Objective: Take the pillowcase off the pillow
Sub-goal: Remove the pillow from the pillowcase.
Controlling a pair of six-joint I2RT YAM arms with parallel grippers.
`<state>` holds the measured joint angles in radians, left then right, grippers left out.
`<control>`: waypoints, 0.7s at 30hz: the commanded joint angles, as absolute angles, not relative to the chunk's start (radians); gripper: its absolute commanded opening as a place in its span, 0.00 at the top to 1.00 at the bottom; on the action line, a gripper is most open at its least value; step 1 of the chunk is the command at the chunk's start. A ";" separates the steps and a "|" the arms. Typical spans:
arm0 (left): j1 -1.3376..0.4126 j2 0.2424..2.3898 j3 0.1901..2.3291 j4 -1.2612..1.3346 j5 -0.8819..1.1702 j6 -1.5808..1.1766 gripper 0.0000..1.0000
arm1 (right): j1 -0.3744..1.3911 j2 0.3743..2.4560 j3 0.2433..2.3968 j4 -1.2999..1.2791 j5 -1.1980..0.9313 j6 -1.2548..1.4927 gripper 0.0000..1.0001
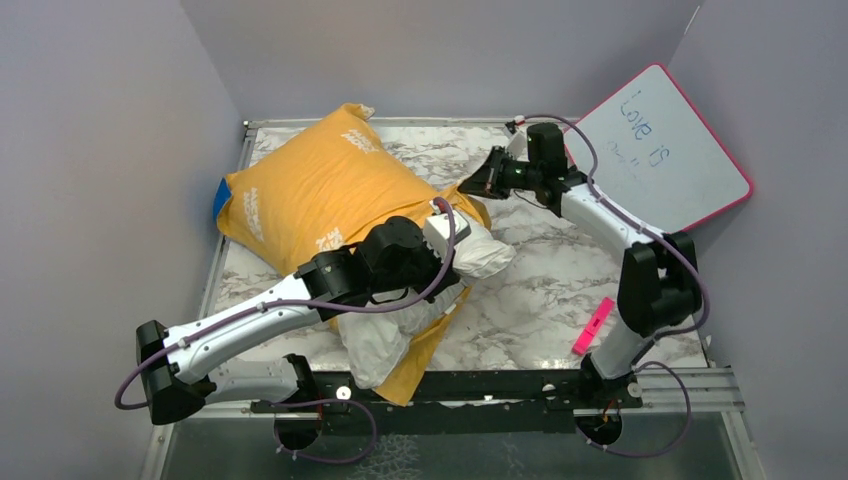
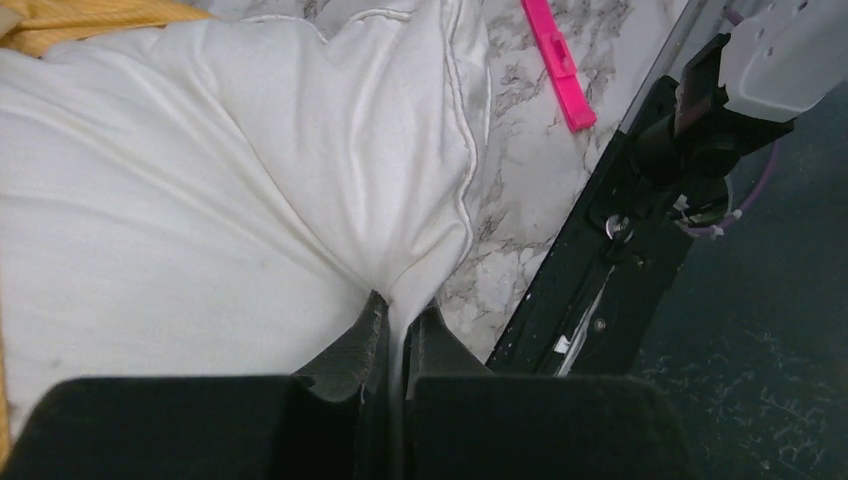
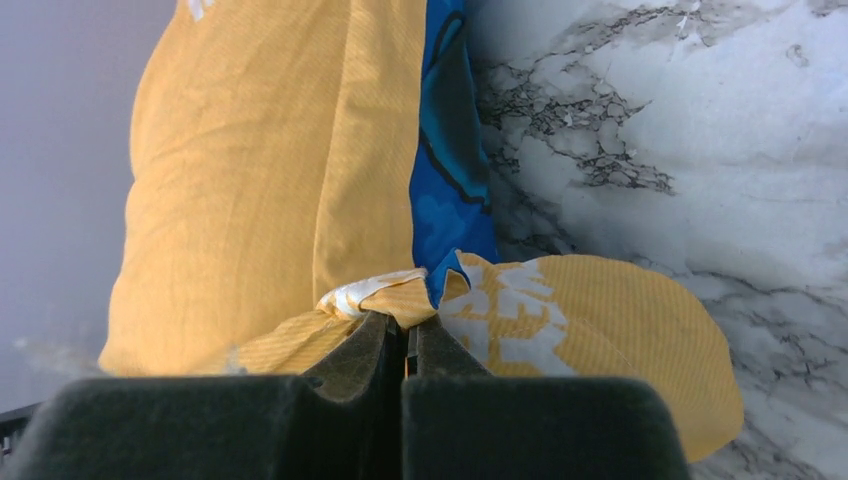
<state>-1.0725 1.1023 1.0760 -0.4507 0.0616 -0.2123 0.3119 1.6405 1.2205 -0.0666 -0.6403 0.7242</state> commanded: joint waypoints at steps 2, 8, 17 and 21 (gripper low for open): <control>-1.097 1.058 1.156 -0.327 0.262 -0.275 1.00 | 0.305 1.821 1.452 -0.174 -0.505 0.588 1.00; -1.097 1.022 1.137 -0.306 0.022 -0.294 1.00 | 0.304 1.804 1.503 -0.400 -0.611 0.434 0.91; -1.094 1.048 1.178 -0.305 -0.175 -0.270 1.00 | 0.290 1.425 1.189 -0.492 -0.265 0.455 0.39; -1.092 1.074 1.206 -0.300 -0.179 -0.260 1.00 | 0.290 1.265 0.954 -0.417 -0.341 0.598 0.36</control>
<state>-1.0889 1.0790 1.1065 -0.4496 -0.1184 -0.2512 0.2848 1.3701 1.1374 -0.4347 -0.3511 0.4801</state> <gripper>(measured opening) 0.036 0.629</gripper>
